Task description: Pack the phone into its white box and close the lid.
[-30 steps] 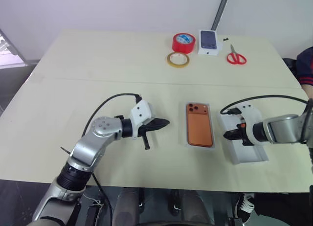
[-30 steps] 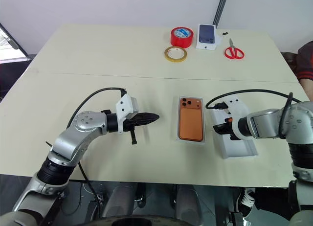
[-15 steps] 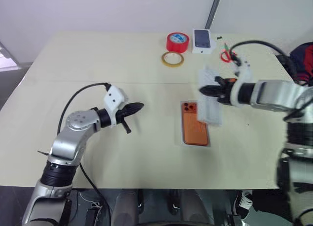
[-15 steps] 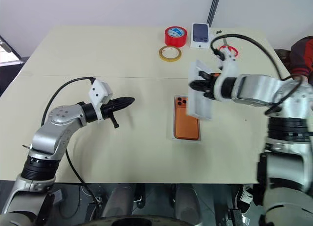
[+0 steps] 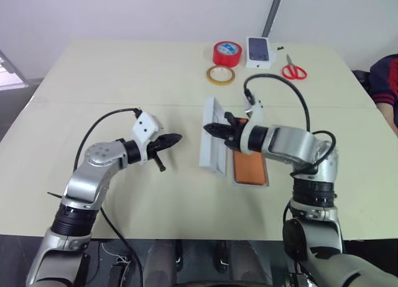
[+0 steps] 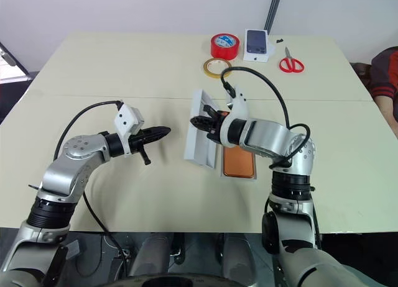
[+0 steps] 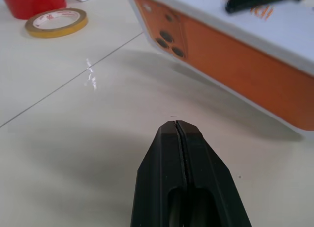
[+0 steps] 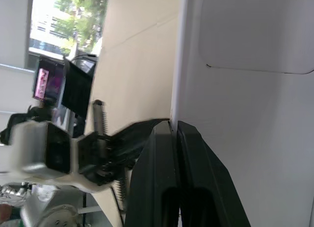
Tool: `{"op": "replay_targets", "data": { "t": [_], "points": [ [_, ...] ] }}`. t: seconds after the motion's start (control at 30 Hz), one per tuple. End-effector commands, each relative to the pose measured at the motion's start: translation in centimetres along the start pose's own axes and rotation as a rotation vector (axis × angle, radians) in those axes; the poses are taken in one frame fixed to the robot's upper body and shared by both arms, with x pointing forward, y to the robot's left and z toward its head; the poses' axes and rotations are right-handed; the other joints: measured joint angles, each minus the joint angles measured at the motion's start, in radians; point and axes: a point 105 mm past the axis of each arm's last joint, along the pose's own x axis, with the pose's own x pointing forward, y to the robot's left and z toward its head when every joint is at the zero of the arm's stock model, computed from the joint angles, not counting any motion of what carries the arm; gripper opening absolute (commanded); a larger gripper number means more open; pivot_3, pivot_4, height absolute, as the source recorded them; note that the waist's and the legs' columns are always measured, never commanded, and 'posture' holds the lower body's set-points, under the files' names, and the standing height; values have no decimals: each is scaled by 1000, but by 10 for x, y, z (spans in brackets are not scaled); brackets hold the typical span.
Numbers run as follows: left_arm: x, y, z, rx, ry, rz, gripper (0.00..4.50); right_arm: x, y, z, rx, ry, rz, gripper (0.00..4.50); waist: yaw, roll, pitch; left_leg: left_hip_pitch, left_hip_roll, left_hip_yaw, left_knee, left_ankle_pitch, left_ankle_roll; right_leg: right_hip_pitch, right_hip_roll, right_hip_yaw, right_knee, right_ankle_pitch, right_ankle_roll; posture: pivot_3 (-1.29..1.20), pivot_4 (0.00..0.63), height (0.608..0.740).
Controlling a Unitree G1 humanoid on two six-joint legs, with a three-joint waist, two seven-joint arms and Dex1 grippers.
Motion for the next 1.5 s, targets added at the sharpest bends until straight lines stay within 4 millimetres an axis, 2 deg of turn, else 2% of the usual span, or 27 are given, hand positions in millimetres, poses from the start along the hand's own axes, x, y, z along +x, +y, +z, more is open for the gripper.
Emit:
{"op": "replay_targets", "data": {
  "t": [0.03, 0.13, 0.23, 0.33, 0.53, 0.7, 0.8, 0.93, 1.0, 1.17, 1.23, 1.33, 1.5],
  "points": [
    [10, -16, 10, 30, -26, -69, 0, -12, -7, 0, -32, 12, 13, 40, -1, 1, -1, 0, 0, 0, 0, 0, 0, 0, 0, 0, 0, 0, 0, 0, 150, 736],
    [24, -31, 9, 30, -29, -130, 0, -21, -17, 3, -62, 28, -1, 981, 2, 2, -1, 0, 0, 0, 0, 0, 0, 0, 0, 0, -1, 0, 0, 0, 150, 736],
    [38, -44, 10, 35, -29, -174, 0, -32, -20, 11, -115, 39, -21, 2558, 1, 2, -1, 0, -1, 0, 0, 0, 0, 0, 0, 1, -1, 0, 0, 0, 150, 736],
    [55, -52, 14, 38, -35, -195, 0, -52, -22, 28, -239, 45, -105, 4085, 4, 3, -1, 0, -1, 0, 0, 0, 0, 0, 0, 1, -1, 0, 0, 0, 150, 736],
    [76, -64, 22, 35, -50, -241, 0, -86, -31, 49, -451, 62, -311, 4085, 3, 3, -1, 0, -2, 0, -1, 0, 1, 0, 1, 1, -1, 0, 0, 0, 150, 736],
    [87, -72, 26, 40, -60, -269, 0, -97, -41, 59, -599, 49, -411, 4085, 4, 3, -1, 0, -1, 0, 0, 0, 1, 0, 2, 1, -2, 0, 0, 0, 150, 736],
    [90, -74, 27, 32, -63, -269, 0, -99, -46, 65, -668, 36, -441, 3204, 5, 3, -1, 0, -1, 0, 0, 0, 1, -1, 2, 1, -2, 0, 0, 0, 150, 736],
    [88, -70, 29, 16, -77, -242, 0, -102, -48, 67, -837, 56, -472, 1065, 5, 3, -1, 0, -1, 0, 0, 0, 1, -1, 2, 1, -2, 0, 0, 0, 150, 736],
    [83, -61, 33, -18, -99, -203, 0, -102, -47, 64, -965, 89, -479, 49, 5, 3, -1, 0, -1, 0, 0, 0, 1, -1, 1, 1, -2, -1, 0, 0, 150, 736],
    [70, -35, 31, -64, -77, -95, 0, -101, -54, 51, -1245, 197, -475, 49, 4, 3, -1, 0, -1, -1, 0, 0, 1, -1, 1, 1, -2, -2, -2, 0, 150, 736],
    [66, -31, 21, -54, -13, -87, 0, -99, -61, 45, -1264, 233, -458, 49, 4, 3, -1, 0, -1, -1, 0, 0, 0, -1, 1, 1, -2, -2, -2, 0, 150, 736],
    [64, -39, 6, -27, 86, -131, 0, -93, -72, 32, -1272, 300, -439, 49, 4, 3, -1, 0, -1, 0, 0, 0, 0, -1, 1, 1, -2, -2, -2, 0, 150, 736],
    [77, -61, -6, -9, 157, -199, 0, -87, -72, 31, -1266, 289, -419, 49, 9, 3, -1, 0, -2, 0, 1, 0, 0, -1, -1, 1, -2, -2, -2, 0, 150, 736]
  ]
}}
